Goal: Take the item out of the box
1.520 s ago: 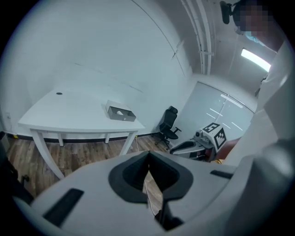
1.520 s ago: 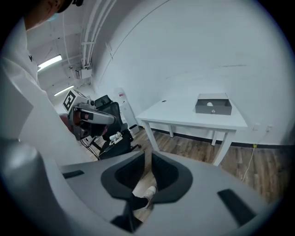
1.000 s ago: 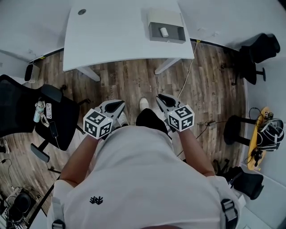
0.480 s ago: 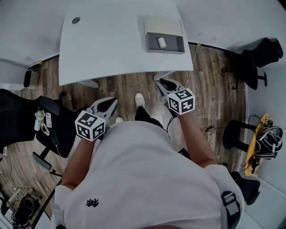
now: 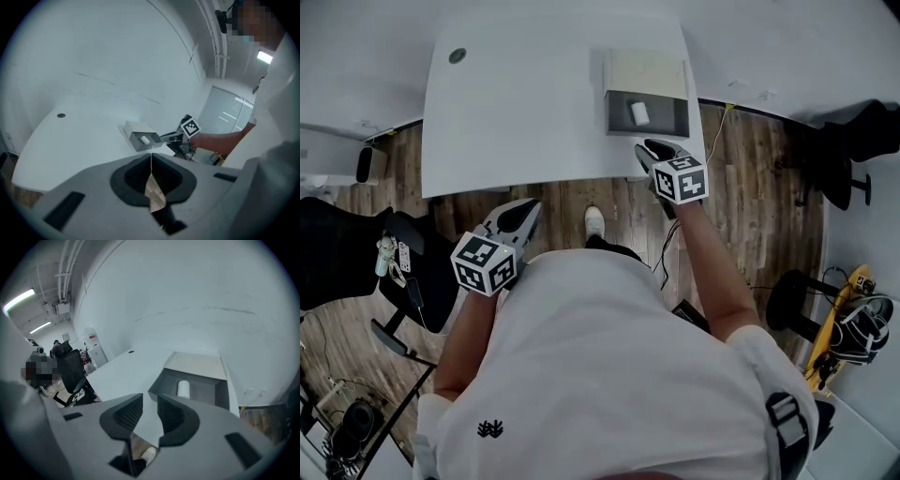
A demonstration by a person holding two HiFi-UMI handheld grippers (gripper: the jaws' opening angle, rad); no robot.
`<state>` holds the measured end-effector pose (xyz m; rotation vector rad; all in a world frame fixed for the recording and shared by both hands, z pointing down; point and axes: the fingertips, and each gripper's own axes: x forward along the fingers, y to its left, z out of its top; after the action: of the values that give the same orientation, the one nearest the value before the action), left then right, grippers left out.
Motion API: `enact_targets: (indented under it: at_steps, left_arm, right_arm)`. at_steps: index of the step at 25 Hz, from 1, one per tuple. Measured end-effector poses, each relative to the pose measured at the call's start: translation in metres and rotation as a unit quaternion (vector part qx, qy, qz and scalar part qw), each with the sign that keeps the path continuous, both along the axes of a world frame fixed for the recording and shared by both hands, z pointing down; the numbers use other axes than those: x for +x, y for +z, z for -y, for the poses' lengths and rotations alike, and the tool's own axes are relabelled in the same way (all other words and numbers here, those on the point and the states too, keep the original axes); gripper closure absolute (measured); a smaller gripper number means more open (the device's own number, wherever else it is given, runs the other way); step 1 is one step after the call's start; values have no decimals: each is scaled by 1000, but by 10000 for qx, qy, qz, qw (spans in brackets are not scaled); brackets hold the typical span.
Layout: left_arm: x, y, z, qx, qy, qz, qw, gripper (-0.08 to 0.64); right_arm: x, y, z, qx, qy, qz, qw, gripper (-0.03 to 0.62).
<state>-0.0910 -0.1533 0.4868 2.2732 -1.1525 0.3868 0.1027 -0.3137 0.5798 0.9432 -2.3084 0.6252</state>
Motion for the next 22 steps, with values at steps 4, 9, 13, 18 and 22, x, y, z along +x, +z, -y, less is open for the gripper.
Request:
enact_targets:
  at_steps: [4,9,13,18,22]
  left_arm:
    - [-2,-2,14,-16,-205,52,9998,552]
    - [-9,-1,24,1,-468,228,9986,552]
    - [-11,0,28,-36,-659,260,9975,552]
    - [-19,1,29,-98,-888,289,9956,552]
    - [-24,2,28,-136,-1028,318,9941,552]
  right_arm:
    - [5,18,32,-200,-19,-91,9998,477]
    - [4,38,60,-375,-116,-289,9988,468]
    - [4,52,77,-619,-183,-403,9971,454]
    - [5,70,95,-886,-214,-761,9929,405]
    - [4,83,101,-1087,-297,-945,9891,361]
